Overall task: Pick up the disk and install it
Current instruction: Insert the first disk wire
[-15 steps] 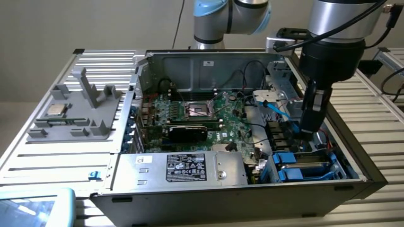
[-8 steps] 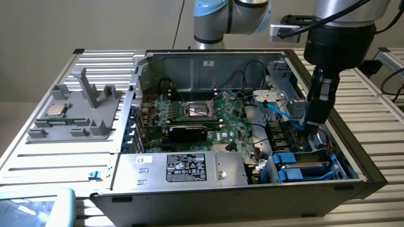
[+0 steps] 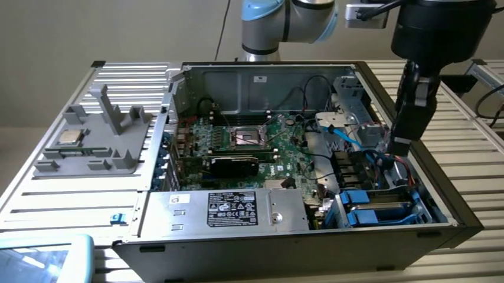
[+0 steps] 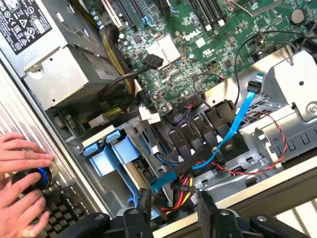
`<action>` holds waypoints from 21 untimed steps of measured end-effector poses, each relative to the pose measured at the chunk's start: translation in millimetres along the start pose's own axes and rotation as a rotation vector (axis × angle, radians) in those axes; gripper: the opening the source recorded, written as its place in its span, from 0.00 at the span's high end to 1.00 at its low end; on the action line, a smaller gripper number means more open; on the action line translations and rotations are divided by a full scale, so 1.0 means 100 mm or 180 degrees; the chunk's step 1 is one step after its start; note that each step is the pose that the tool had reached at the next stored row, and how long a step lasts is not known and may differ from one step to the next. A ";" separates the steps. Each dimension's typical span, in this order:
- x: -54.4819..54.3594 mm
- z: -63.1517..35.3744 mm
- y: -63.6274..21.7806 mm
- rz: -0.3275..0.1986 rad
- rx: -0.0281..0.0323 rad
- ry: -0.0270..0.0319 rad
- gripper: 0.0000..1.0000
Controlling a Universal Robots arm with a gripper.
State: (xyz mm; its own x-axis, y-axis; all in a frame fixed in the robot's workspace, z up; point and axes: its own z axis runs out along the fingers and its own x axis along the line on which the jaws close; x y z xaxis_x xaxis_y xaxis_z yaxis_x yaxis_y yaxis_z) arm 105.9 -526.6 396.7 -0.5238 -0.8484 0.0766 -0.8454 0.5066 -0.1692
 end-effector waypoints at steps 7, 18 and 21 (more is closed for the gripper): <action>0.11 -0.015 -0.068 0.0002 -0.0009 -0.0015 0.50; 0.11 -0.015 -0.068 0.0002 -0.0010 -0.0015 0.50; 0.11 -0.015 -0.068 -0.0004 -0.0007 -0.0016 0.50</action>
State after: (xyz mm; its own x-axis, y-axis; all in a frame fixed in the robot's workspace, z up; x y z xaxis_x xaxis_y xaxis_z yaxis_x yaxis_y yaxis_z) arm 105.8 -538.8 400.1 -0.5222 -0.8498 0.0720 -0.8463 0.5059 -0.1670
